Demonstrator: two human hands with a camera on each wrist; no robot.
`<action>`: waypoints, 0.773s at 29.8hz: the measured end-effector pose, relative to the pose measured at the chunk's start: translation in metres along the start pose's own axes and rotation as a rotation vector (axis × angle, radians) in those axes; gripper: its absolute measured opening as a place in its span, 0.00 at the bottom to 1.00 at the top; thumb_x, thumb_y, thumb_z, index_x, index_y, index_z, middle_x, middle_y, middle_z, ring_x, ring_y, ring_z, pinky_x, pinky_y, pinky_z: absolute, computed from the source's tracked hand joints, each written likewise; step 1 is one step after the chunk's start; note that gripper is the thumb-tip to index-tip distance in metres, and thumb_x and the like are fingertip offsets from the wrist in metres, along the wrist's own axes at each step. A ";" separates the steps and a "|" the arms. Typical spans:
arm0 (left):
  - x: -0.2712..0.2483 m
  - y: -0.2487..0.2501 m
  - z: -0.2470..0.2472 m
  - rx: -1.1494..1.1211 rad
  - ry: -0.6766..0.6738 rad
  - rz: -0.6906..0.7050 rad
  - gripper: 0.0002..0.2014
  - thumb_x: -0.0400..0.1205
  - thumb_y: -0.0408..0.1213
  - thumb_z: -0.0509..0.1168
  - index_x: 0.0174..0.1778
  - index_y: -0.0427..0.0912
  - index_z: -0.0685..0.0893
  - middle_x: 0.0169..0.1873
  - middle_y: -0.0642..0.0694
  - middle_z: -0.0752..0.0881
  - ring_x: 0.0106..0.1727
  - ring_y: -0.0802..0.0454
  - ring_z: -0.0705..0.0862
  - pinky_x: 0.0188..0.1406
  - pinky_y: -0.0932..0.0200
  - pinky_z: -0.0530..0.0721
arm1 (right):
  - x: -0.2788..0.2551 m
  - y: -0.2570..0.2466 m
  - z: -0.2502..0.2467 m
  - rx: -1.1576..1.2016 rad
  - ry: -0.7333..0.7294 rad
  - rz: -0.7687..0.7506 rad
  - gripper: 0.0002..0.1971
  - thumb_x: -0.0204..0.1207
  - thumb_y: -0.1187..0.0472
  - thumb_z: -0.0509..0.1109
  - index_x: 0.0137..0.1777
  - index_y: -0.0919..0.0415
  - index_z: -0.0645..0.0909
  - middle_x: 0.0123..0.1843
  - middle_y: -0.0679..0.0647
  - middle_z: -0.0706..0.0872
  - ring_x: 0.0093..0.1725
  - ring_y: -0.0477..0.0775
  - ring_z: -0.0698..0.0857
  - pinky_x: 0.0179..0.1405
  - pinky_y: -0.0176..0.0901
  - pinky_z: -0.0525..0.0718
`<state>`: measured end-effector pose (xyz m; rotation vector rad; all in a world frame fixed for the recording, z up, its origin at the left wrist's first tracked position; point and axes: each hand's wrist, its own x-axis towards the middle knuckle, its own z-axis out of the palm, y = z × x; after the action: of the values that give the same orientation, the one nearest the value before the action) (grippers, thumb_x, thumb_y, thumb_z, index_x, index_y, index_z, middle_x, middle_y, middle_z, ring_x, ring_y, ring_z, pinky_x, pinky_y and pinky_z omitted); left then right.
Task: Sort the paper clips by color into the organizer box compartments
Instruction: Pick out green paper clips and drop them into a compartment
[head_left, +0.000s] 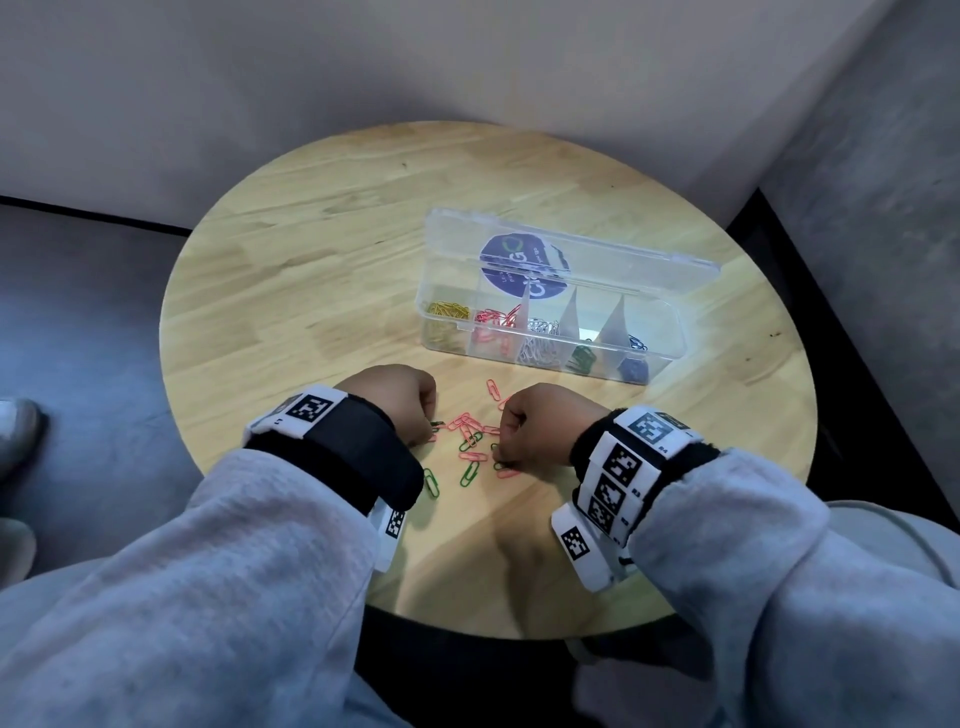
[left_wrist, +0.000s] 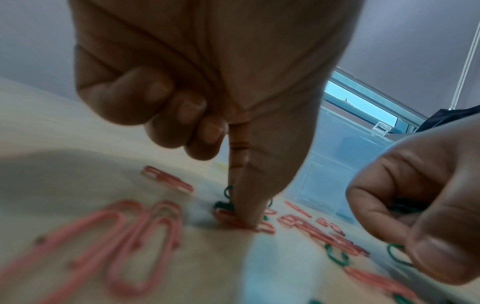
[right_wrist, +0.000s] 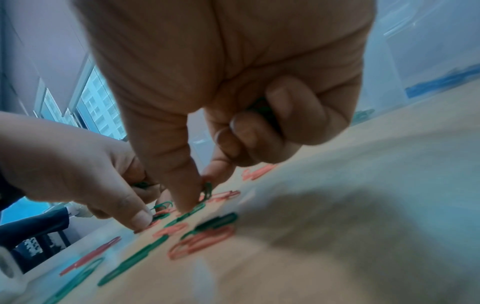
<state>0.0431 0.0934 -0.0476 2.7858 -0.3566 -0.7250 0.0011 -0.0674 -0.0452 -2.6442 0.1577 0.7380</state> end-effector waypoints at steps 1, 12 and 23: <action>0.000 0.000 -0.001 0.005 -0.009 -0.004 0.06 0.74 0.35 0.69 0.42 0.49 0.80 0.29 0.56 0.76 0.33 0.56 0.74 0.24 0.64 0.64 | 0.000 0.000 0.000 -0.003 0.005 -0.004 0.13 0.70 0.58 0.74 0.29 0.53 0.75 0.30 0.46 0.79 0.35 0.47 0.78 0.32 0.37 0.75; -0.005 -0.012 -0.016 -0.221 -0.056 0.016 0.12 0.73 0.43 0.75 0.29 0.48 0.79 0.28 0.54 0.80 0.32 0.58 0.76 0.30 0.63 0.70 | -0.005 0.009 -0.019 0.207 -0.028 -0.012 0.10 0.71 0.57 0.75 0.34 0.54 0.77 0.31 0.46 0.79 0.31 0.44 0.75 0.31 0.35 0.74; -0.018 -0.010 -0.038 -1.088 -0.070 -0.095 0.12 0.82 0.28 0.59 0.31 0.40 0.73 0.30 0.41 0.81 0.21 0.55 0.79 0.18 0.71 0.77 | -0.001 0.007 -0.014 1.112 -0.212 0.099 0.12 0.79 0.76 0.55 0.40 0.62 0.74 0.31 0.58 0.76 0.24 0.49 0.76 0.16 0.32 0.76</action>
<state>0.0487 0.1143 -0.0106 1.7511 0.1478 -0.7298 0.0053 -0.0796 -0.0367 -1.5048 0.4780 0.6712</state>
